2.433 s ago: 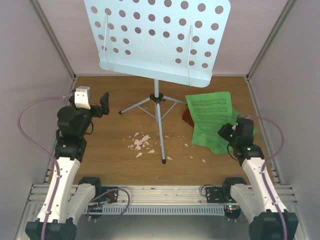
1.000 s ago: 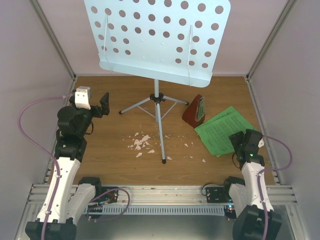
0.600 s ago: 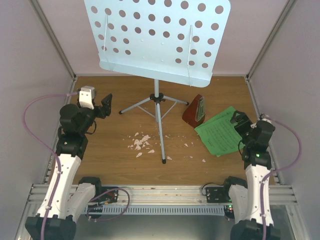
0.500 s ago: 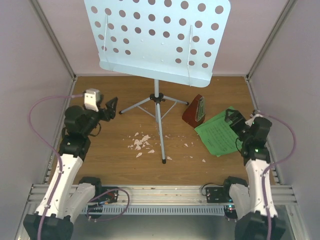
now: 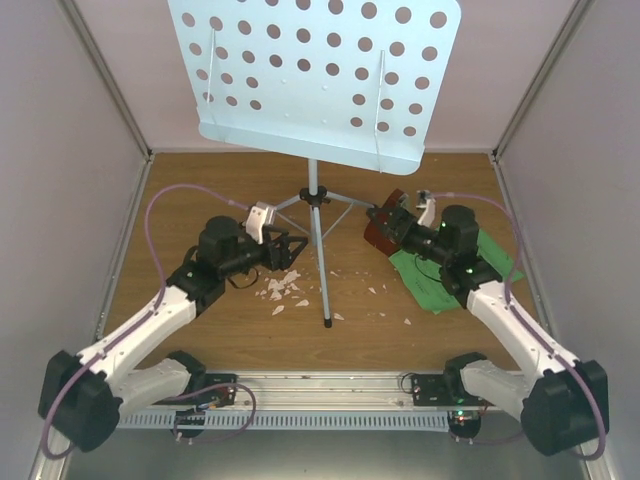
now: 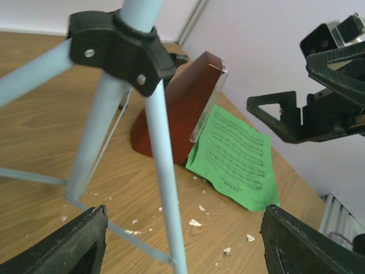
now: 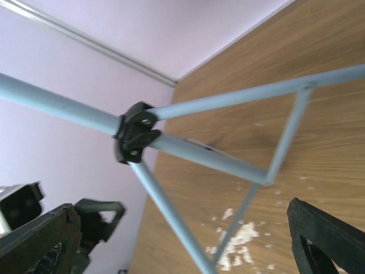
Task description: Pack up the instrument practice props
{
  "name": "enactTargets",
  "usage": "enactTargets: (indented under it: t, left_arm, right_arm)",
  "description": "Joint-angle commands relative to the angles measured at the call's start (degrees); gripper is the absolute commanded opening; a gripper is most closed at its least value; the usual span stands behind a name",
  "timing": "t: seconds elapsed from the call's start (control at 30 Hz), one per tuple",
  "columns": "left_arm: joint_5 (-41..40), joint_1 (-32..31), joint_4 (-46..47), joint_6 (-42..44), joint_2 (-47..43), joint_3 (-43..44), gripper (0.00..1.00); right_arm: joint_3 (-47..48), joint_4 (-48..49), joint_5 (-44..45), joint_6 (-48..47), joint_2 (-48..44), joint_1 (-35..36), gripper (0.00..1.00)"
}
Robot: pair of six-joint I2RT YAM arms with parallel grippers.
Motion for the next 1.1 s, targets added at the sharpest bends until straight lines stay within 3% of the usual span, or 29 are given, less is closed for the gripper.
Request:
enactTargets:
  t: [0.0,0.17,0.5,1.07]
  left_arm:
    - [6.7,-0.3,0.5,3.5,5.9,6.8,0.75]
    - [5.5,-0.3,-2.8,8.4,7.3,11.8,0.79]
    - [-4.7,-0.2,-5.9,17.8,5.0,12.9,0.82]
    - [-5.8,-0.2,-6.4,19.1,4.2,12.1,0.83]
  right_arm:
    - [3.1,9.7,0.3,8.3,4.2,5.2,0.98]
    - [4.2,16.2,0.7,13.0,10.4,8.8,0.96]
    - [9.9,18.7,1.4,14.0,20.0,11.6,0.87]
    - [14.8,23.3,0.2,15.4,29.1,12.3,0.63]
